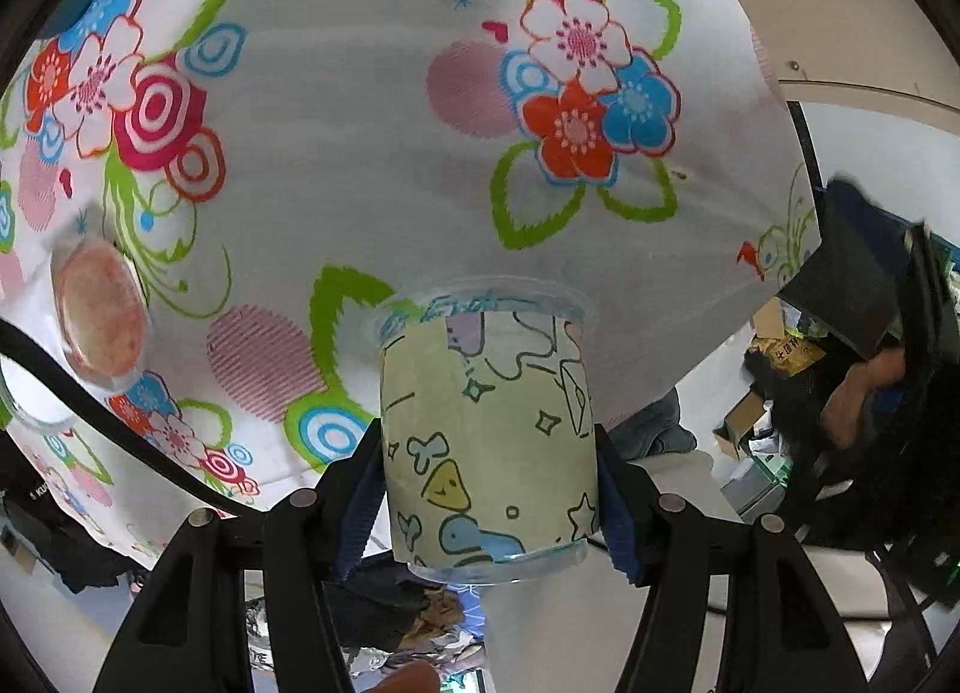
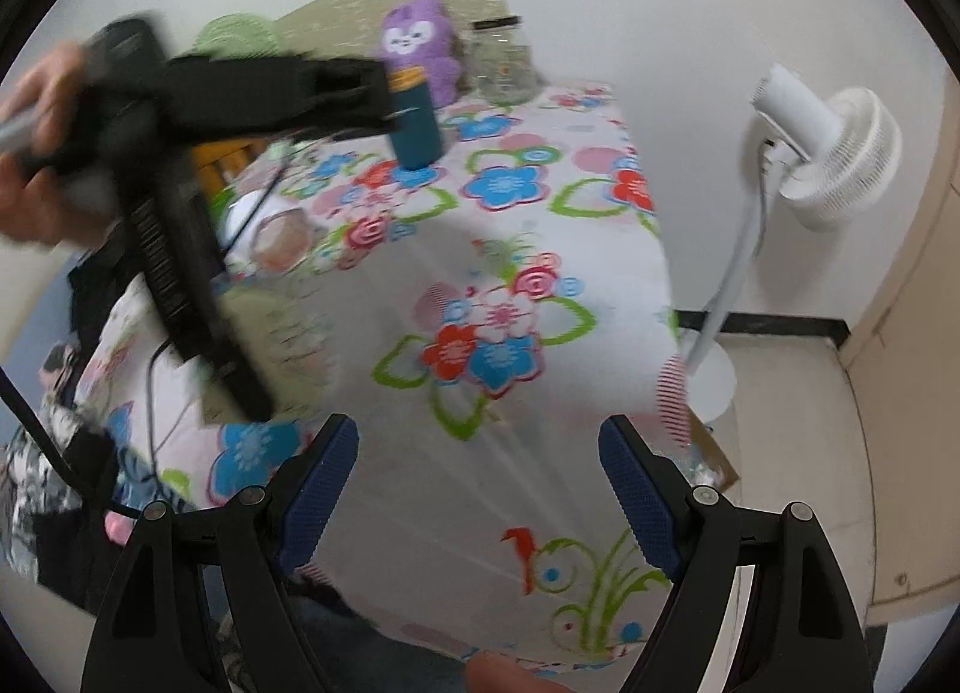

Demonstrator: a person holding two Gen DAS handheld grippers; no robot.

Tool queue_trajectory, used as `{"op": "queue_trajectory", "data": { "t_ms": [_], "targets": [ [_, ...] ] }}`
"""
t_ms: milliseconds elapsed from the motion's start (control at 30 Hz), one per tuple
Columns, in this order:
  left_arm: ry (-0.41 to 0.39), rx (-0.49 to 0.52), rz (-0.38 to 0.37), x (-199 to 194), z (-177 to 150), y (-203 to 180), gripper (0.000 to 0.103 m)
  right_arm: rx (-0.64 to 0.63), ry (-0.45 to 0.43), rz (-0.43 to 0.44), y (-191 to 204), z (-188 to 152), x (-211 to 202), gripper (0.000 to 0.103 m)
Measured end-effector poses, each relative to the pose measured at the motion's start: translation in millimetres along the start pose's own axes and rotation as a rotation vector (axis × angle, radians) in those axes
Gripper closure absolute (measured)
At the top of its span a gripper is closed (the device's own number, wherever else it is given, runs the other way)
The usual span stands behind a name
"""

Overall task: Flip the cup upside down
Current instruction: 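Roll the left tool to turn the cup rim-down and lower it onto the table, then open the left tool and pull it back from the inverted cup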

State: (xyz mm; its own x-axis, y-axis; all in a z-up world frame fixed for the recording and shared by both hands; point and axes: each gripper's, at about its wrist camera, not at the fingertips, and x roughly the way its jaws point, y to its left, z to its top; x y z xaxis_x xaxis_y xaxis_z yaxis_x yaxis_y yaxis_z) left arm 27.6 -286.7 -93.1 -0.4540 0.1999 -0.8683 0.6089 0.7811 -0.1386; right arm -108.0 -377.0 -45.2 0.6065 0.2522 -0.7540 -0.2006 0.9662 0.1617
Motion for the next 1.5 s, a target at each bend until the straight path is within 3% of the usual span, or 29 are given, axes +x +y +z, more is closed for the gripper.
{"op": "queue_trajectory", "data": {
  "t_ms": [167, 333, 600, 867, 1200, 1367, 1500],
  "targets": [
    [-0.009, -0.011, 0.003, -1.4, 23.7, 4.4, 0.037, -0.069, -0.012, 0.027, 15.4, -4.1, -1.1, 0.019],
    [-0.026, -0.016, -0.008, -12.8, 27.5, 4.6, 0.028, -0.103, -0.03, 0.05, 22.3, -4.6, -4.8, 0.019],
    [-0.078, -0.02, -0.018, -24.4, 21.5, 7.0, 0.023, -0.087, -0.03, 0.056, 18.6, 1.7, 0.2, 0.019],
    [-0.164, -0.027, -0.046, -42.1, -7.7, 17.2, 0.021, -0.087, -0.036, 0.047, 20.6, 5.9, 0.5, 0.019],
    [-0.409, -0.072, -0.083, -55.3, -50.2, 37.2, 0.021, -0.066, -0.048, 0.01, 24.9, 16.2, -1.4, 0.019],
    [-0.597, -0.12, -0.101, -63.1, -80.1, 51.4, 0.021, -0.061, -0.065, -0.009, 28.7, 21.2, -4.9, 0.019],
    [-0.799, -0.169, -0.11, -65.3, -112.4, 55.7, 0.021, -0.056, -0.08, -0.023, 31.5, 25.3, -7.7, 0.019]
  ]
}}
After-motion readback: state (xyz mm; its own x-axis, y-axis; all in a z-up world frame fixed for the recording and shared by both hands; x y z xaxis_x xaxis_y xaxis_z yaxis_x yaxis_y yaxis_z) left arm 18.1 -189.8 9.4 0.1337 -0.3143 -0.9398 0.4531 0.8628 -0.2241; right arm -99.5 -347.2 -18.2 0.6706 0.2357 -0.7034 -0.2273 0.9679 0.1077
